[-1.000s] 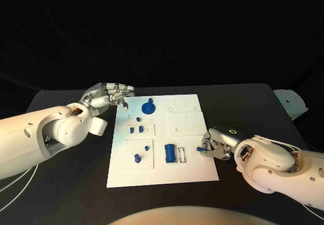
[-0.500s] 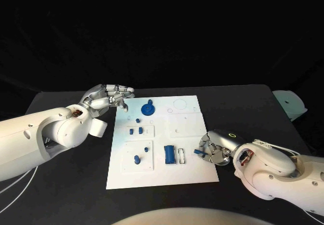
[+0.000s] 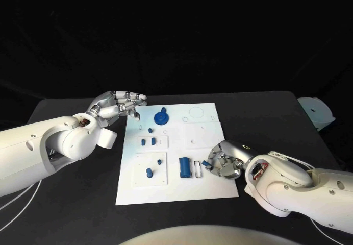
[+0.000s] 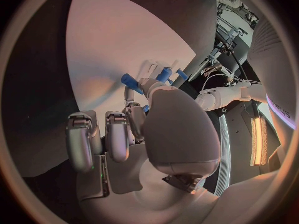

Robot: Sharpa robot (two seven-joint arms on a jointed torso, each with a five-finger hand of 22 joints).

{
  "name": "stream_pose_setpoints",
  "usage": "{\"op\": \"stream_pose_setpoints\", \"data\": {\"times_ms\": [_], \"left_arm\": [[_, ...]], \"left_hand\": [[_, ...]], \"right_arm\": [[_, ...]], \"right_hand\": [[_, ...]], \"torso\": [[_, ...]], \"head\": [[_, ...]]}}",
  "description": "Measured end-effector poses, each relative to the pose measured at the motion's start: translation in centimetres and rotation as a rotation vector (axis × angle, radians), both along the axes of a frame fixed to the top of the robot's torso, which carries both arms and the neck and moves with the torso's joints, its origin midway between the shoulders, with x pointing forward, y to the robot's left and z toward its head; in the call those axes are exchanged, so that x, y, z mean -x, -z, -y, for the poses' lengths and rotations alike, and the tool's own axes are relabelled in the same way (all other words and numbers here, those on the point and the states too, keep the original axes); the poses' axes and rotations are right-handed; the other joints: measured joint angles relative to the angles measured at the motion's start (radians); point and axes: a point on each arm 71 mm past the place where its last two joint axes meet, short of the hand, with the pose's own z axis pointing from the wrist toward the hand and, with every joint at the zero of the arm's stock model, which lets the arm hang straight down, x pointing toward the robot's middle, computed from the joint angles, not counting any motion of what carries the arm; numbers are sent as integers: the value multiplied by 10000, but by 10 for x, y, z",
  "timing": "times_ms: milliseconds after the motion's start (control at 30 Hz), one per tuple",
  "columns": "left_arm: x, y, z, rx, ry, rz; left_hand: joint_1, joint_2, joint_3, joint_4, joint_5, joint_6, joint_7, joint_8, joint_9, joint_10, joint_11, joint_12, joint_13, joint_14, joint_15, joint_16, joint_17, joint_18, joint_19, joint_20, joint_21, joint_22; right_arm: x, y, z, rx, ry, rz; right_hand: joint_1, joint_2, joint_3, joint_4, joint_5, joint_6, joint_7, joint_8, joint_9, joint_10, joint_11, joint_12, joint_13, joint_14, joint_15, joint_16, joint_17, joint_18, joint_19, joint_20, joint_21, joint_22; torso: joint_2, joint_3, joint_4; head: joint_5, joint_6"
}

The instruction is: Assemble the parts on the task board

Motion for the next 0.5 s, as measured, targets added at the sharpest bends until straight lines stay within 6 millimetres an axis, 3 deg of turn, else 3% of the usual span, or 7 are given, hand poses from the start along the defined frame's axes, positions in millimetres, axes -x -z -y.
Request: {"op": "stream_pose_setpoints", "data": {"times_ms": [233,333,400,500], "left_arm": [[0,0,0,6,24,-6],[0,0,0,6,31,-10],[0,0,0,6,34,-12],[0,0,0,7,44,-16]], "left_hand": [[0,0,0,0,0,0,0,0,0,0,0,0,0,0,0,0,0,0,0,0,0,-1],[0,0,0,0,0,0,0,0,0,0,0,0,0,0,0,0,0,0,0,0,0,-9],[0,0,0,0,0,0,0,0,-1,0,0,0,0,0,0,0,0,0,0,0,0,-9],[0,0,0,0,0,0,0,0,-1,0,0,0,0,0,0,0,0,0,0,0,0,-9]], "right_arm": [[-1,3,-9,-276,24,-349],[-1,4,-12,-360,21,-476],[-1,5,-14,-405,17,-538],[0,5,-16,-474,8,-630]], "right_hand": [[-802,-19,632,-287,-97,1,-1,2,0,-1,1,57,-1,0,0,38,0,0,0,0,0,-1],[-1127,-13,697,-271,-182,2,-1,212,5,-1,1,108,-1,0,0,38,-1,0,0,0,0,-1],[-1393,-13,697,-270,-349,3,-1,233,448,70,-1,108,-1,0,1,38,-1,0,0,0,0,-1],[-1654,35,668,-240,-494,23,-20,272,565,70,-1,173,-2,0,1,38,-1,0,0,1,0,-1]], "torso": [[3,6,5],[3,6,3],[3,6,-1],[-2,7,-7]], "head": [[12,-26],[24,-42],[28,-54],[35,-74]]}}
